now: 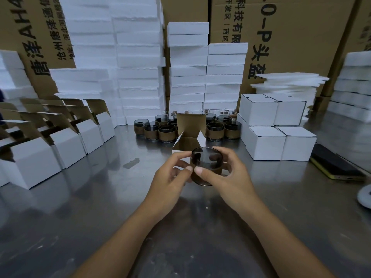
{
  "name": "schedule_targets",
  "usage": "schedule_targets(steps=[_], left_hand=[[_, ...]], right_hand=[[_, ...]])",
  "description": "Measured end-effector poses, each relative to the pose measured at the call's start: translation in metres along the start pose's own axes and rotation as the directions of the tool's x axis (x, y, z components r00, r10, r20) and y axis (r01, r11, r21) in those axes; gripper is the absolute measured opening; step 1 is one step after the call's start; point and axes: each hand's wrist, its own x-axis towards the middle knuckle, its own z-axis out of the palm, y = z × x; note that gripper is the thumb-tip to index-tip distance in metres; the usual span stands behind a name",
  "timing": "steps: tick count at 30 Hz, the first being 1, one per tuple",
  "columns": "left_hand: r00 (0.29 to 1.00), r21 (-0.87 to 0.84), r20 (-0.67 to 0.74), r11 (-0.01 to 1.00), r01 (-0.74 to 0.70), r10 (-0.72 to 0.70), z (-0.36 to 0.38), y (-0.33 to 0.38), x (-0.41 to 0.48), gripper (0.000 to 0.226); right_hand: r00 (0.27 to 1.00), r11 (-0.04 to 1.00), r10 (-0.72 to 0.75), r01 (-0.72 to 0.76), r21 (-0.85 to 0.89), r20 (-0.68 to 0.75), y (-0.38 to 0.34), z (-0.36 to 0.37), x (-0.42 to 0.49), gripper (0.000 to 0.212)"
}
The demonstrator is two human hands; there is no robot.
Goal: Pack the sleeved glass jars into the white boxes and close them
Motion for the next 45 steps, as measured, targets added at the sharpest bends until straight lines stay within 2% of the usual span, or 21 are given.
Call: schedule_targets(steps=[3, 5, 8, 12, 14, 19, 23, 27, 30, 32, 34, 37, 40, 45], left_hand=[[0.999, -0.033, 0.034, 0.999, 0.0, 0.001, 0.001, 0.001, -0.001, 0.022], [0.998, -0.066, 0.058, 0.998, 0.02, -0.016, 0.001, 0.003, -0.002, 0.016], [0.995, -0.098, 0.096, 0.994, 0.044, -0.035, 0.002, 0.004, -0.003, 0.027], [0.992, -0.117, 0.126, 0.992, 0.045, -0.03, 0.003, 0.005, -0.003, 0.041], [0.992, -0.112, 0.125, 0.993, 0.04, -0.026, 0.003, 0.004, -0.004, 0.044], [0.992, -0.095, 0.121, 0.994, 0.046, -0.034, 0.003, 0.005, -0.004, 0.05], [0.992, -0.099, 0.122, 0.994, 0.034, -0.022, 0.003, 0.004, -0.003, 0.044], [0.994, -0.116, 0.105, 0.993, 0.022, -0.01, 0.004, 0.003, -0.002, 0.045], [1.0, -0.115, 0.03, 0.993, 0.012, -0.009, 0.004, 0.001, 0.0, 0.041], [0.998, -0.09, -0.054, 0.996, 0.012, -0.017, 0.003, -0.002, 0.003, 0.028], [0.991, -0.039, -0.134, 0.999, 0.014, -0.019, 0.001, -0.005, 0.006, 0.015], [0.977, 0.047, -0.213, 0.998, 0.031, -0.02, -0.001, -0.009, 0.01, 0.021], [0.969, 0.168, -0.248, 0.985, 0.04, 0.003, -0.003, -0.013, 0.012, 0.029], [0.983, 0.405, -0.181, 0.91, 0.091, -0.018, -0.005, -0.019, 0.013, 0.045]], right_hand=[[0.996, 0.988, 0.086, -0.086, 0.129, 0.011, 0.0, 0.001, 0.002, 0.053], [0.99, 0.975, 0.136, -0.141, 0.174, 0.039, -0.002, 0.002, 0.001, 0.063], [0.971, 0.953, 0.227, -0.238, 0.19, 0.079, -0.001, 0.004, 0.003, 0.075], [0.939, 0.914, 0.332, -0.343, 0.217, 0.085, -0.003, 0.002, 0.007, 0.046], [0.929, 0.901, 0.36, -0.369, 0.23, 0.082, -0.005, 0.002, 0.008, 0.039], [0.915, 0.878, 0.389, -0.403, 0.26, 0.106, -0.01, 0.003, 0.006, 0.039], [0.908, 0.872, 0.406, -0.42, 0.251, 0.107, -0.012, 0.004, 0.007, 0.039], [0.933, 0.897, 0.357, -0.358, 0.259, 0.056, -0.011, 0.003, 0.005, 0.042], [0.97, 0.936, 0.244, -0.228, 0.267, -0.025, -0.01, 0.004, 0.003, 0.062], [0.983, 0.961, 0.156, -0.129, 0.244, -0.097, -0.01, 0.004, 0.002, 0.073], [0.99, 0.978, 0.082, -0.058, 0.202, -0.117, -0.008, 0.004, 0.002, 0.07], [0.994, 0.989, 0.003, 0.013, 0.148, -0.11, -0.004, 0.004, 0.0, 0.059], [0.993, 0.993, -0.033, 0.045, 0.106, -0.11, -0.001, 0.004, 0.0, 0.062], [0.994, 0.993, -0.075, 0.082, 0.087, -0.08, -0.002, 0.004, -0.001, 0.055]])
